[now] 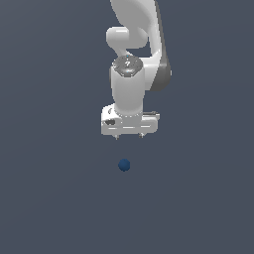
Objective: Pick up the object and move it to a goal position.
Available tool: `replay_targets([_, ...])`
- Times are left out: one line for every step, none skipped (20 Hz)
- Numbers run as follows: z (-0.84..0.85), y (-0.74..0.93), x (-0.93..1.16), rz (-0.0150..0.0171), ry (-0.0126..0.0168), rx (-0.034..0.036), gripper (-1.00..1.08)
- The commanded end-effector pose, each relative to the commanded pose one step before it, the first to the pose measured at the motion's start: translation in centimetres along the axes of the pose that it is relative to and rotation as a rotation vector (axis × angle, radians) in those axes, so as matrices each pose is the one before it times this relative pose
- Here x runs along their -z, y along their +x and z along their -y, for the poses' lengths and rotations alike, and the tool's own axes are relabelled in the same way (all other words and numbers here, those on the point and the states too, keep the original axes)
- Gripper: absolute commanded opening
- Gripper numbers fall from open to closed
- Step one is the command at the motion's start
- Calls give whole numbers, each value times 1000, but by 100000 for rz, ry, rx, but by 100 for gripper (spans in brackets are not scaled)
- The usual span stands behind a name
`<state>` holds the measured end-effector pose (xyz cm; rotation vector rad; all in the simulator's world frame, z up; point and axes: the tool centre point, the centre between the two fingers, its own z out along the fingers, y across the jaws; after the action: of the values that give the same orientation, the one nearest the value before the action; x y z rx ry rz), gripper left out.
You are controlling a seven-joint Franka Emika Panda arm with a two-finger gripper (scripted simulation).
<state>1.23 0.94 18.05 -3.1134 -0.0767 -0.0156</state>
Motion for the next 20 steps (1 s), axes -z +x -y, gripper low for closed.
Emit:
replay_targets([-195, 449, -668, 140, -174, -48, 100])
replay_targets([-97, 240, -333, 35, -90, -15, 100])
replay_targets([-106, 261, -369, 35, -90, -13, 100])
replay_targets([-116, 281, -411, 42, -111, -15, 100])
replay_targets([-126, 301, -454, 48, -128, -16, 100])
replay_targets([-136, 319, -498, 54, -144, -16, 100])
replay_targets([-147, 335, -540, 54, -144, -13, 100])
replay_targets([-156, 351, -590, 63, -171, -12, 100])
replay_targets([-166, 362, -634, 63, -171, -9, 100])
replay_targets([-162, 344, -629, 63, -172, -6, 100])
replay_targets([-151, 312, -596, 58, -159, -2, 100])
replay_targets([-140, 282, -562, 55, -152, 1, 100])
replay_targets([-130, 253, -523, 47, -130, 3, 100])
replay_targets([-118, 227, -488, 47, -130, 4, 100])
replay_targets([-106, 202, -452, 47, -130, 6, 100])
replay_targets([-96, 178, -410, 40, -112, 7, 100])
replay_targets([-87, 156, -368, 33, -92, 7, 100])
replay_targets([-75, 135, -329, 33, -92, 8, 100])
replay_targets([-63, 115, -288, 33, -92, 8, 100])
replay_targets([-55, 95, -243, 23, -65, 7, 100])
